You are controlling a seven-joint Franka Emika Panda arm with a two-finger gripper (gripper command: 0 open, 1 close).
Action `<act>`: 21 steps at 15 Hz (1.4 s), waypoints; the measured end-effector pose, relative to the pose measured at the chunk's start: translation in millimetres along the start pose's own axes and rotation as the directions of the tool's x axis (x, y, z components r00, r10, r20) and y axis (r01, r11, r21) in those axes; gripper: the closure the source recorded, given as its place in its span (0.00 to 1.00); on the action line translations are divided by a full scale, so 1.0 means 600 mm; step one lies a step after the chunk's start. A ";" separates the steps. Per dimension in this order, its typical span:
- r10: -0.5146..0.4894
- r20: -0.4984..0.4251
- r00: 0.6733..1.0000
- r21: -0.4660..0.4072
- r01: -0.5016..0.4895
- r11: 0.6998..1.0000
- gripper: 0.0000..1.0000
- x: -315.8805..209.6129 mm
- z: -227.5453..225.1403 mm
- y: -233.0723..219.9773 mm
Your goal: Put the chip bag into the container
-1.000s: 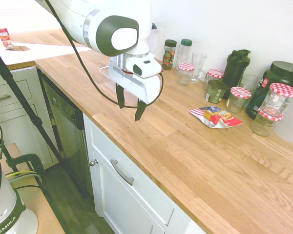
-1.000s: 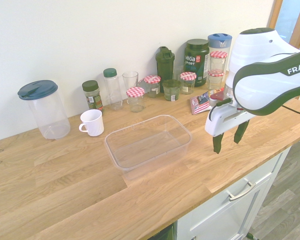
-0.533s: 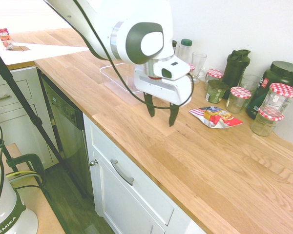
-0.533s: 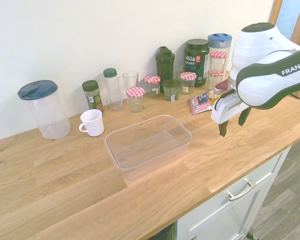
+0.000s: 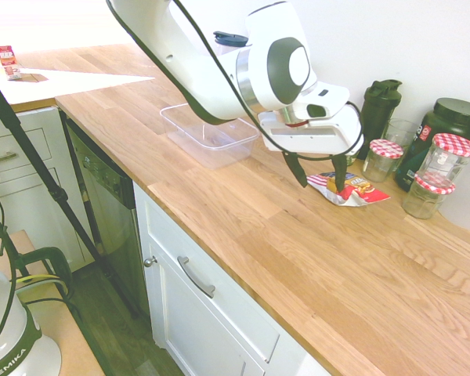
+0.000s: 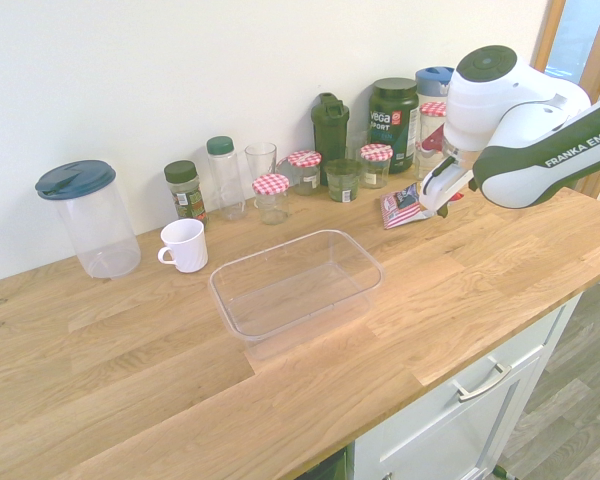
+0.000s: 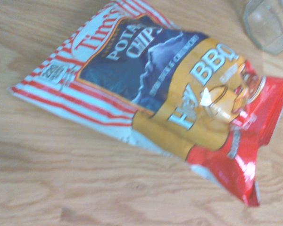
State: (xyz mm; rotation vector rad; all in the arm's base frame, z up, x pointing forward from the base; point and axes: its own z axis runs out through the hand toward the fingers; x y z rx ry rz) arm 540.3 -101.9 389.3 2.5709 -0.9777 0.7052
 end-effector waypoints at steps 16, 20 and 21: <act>-0.081 -0.020 0.997 -0.016 0.080 0.997 1.00 0.039 0.078 -0.037; -0.094 -0.011 0.995 -0.016 0.094 0.995 1.00 0.028 0.076 -0.050; -0.098 -0.009 0.995 -0.014 0.098 0.995 1.00 0.024 0.075 -0.056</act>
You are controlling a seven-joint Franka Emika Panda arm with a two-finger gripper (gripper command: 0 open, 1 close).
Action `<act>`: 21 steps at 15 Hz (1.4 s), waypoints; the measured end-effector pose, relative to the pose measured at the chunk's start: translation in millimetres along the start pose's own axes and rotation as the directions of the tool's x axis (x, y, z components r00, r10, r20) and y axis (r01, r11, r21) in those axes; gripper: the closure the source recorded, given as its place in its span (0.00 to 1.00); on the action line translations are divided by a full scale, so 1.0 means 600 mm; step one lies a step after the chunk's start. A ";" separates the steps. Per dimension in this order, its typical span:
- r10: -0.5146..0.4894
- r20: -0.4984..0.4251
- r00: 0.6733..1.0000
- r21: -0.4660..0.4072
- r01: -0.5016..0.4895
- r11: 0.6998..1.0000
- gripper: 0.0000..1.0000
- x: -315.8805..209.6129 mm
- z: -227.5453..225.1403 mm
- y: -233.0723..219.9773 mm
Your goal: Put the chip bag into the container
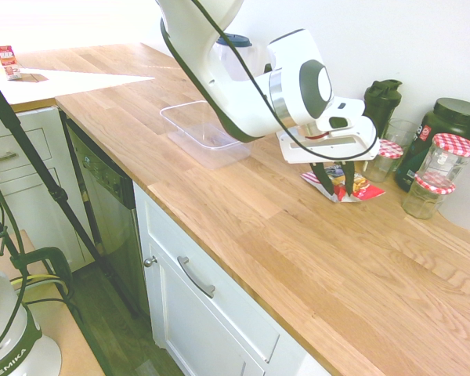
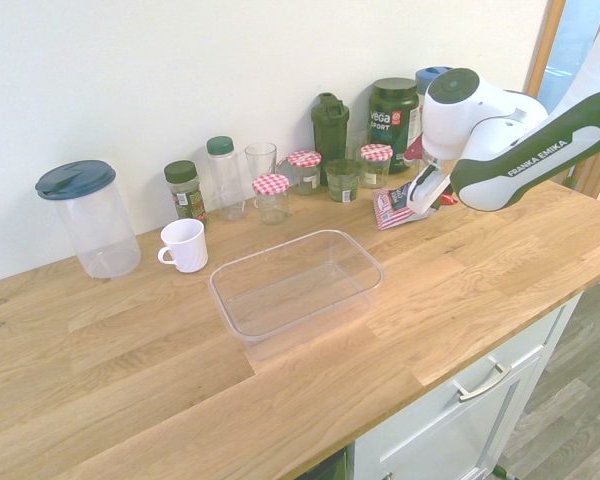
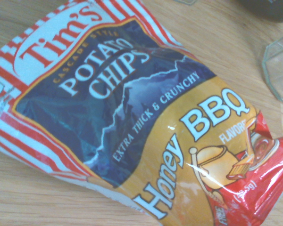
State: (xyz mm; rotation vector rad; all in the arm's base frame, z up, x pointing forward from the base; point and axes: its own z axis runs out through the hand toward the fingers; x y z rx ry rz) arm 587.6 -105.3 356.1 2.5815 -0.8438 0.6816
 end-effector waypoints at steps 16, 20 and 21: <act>0.089 -0.050 0.995 0.127 -0.082 0.988 1.00 0.004 -0.178 -0.025; 0.096 -0.101 0.990 0.179 -0.077 0.981 1.00 -0.019 -0.286 -0.030; 0.094 -0.113 0.989 0.190 -0.072 0.979 1.00 -0.031 -0.313 -0.037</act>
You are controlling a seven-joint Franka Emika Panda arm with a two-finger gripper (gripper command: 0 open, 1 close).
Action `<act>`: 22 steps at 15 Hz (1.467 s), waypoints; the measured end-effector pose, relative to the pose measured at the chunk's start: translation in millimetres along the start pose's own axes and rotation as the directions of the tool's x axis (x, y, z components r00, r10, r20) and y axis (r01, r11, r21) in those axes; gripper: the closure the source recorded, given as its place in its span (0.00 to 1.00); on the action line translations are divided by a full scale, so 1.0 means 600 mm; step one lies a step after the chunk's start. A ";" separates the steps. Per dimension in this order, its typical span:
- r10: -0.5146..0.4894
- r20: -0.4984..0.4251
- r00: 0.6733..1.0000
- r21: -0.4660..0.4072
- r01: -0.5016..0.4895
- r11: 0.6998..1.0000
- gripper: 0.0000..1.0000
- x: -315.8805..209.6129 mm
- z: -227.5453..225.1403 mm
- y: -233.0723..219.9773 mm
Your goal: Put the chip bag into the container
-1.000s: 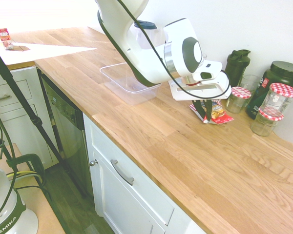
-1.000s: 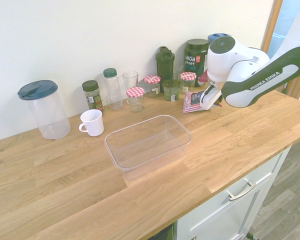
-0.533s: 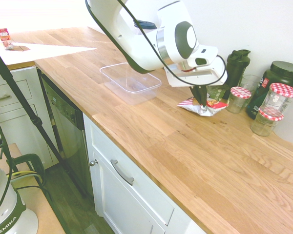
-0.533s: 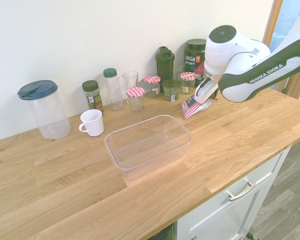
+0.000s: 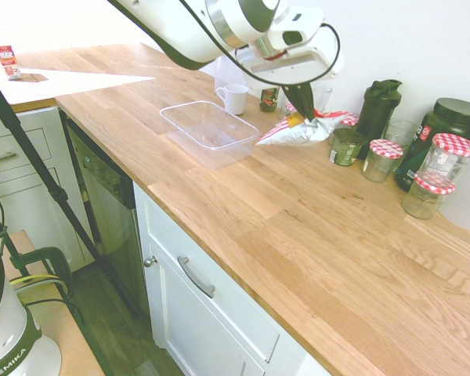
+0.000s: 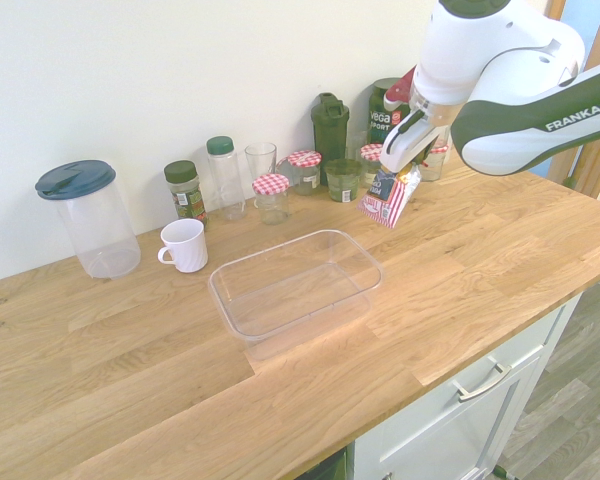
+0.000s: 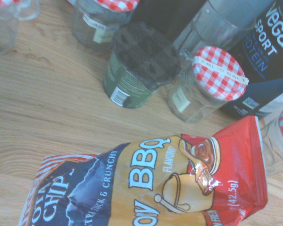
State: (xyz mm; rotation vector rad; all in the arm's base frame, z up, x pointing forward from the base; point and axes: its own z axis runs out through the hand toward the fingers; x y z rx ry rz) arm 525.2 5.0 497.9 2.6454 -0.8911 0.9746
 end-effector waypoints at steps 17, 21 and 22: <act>-0.114 0.018 0.993 -0.039 0.114 0.993 1.00 -0.245 -0.052 -0.195; -0.119 0.023 0.993 -0.070 0.120 0.990 0.00 -0.249 -0.026 -0.207; -0.122 0.025 0.992 -0.080 0.123 0.989 0.00 -0.256 -0.015 -0.207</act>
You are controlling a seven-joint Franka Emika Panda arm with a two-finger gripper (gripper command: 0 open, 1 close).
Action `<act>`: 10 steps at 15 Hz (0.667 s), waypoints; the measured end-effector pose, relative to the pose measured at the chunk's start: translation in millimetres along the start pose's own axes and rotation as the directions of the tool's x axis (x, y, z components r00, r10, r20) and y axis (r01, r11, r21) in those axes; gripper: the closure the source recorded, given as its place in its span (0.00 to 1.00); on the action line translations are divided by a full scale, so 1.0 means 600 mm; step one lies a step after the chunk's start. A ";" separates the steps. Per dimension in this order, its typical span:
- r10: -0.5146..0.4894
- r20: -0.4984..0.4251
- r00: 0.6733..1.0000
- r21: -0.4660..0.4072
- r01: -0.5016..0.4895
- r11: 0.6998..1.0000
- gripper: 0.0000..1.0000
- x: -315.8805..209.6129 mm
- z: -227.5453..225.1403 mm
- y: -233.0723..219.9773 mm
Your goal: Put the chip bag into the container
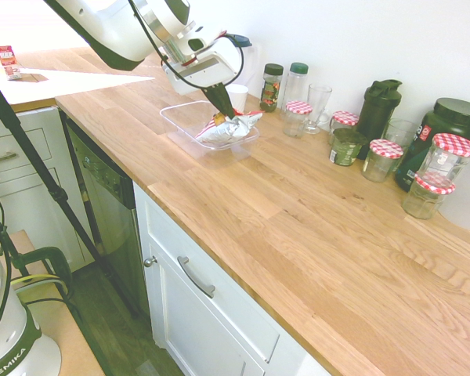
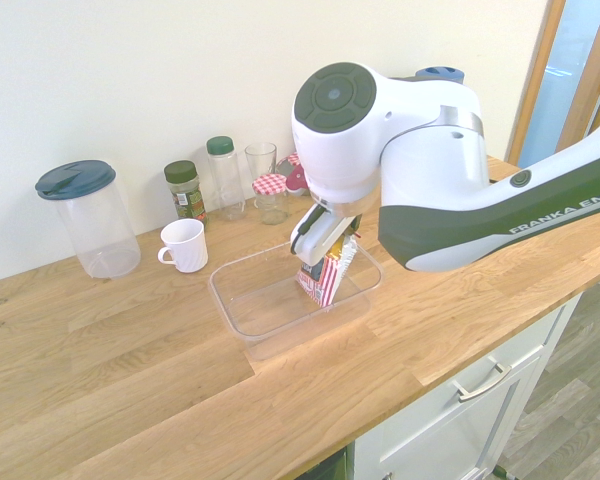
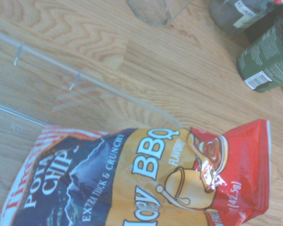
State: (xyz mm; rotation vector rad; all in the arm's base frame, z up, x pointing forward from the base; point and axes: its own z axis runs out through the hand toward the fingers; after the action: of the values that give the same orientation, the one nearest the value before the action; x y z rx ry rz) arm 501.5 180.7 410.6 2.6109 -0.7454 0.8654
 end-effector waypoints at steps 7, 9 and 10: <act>0.009 0.010 1.000 -0.023 -0.009 1.000 0.00 -0.019 0.017 -0.011; 0.015 0.006 1.000 -0.020 -0.015 1.000 0.00 -0.015 0.013 -0.012; 0.021 0.003 1.000 -0.020 -0.020 1.000 0.00 -0.011 0.011 -0.010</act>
State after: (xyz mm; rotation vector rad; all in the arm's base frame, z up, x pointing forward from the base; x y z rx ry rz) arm 503.7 185.1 400.7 2.5921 -0.7788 0.8558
